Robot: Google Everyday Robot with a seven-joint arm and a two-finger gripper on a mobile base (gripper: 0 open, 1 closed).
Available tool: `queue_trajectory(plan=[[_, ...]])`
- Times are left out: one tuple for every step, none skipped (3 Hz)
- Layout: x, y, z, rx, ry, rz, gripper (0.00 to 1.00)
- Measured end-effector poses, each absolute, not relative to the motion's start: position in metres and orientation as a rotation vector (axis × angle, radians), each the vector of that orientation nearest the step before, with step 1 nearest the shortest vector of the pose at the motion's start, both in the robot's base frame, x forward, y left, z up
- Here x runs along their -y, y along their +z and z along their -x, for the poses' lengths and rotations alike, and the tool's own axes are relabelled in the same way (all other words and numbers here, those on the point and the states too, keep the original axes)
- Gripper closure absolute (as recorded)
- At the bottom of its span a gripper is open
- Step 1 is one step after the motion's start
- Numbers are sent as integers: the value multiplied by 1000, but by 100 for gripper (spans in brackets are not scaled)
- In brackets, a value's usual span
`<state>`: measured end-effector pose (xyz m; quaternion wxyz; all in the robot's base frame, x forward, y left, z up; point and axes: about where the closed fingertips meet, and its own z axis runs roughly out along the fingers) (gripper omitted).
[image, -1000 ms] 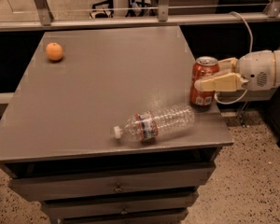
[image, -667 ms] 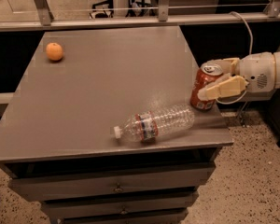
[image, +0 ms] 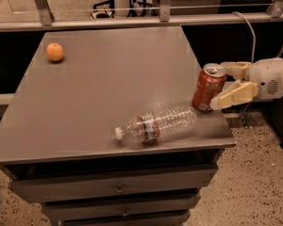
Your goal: Move coke can near water bottle
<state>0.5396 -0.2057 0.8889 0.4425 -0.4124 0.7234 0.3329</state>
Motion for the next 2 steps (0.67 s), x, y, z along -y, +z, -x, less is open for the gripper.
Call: queue_trajectory(plan=[[243, 902, -523, -1795, 722, 951, 0], [257, 902, -516, -1804, 703, 926, 0]])
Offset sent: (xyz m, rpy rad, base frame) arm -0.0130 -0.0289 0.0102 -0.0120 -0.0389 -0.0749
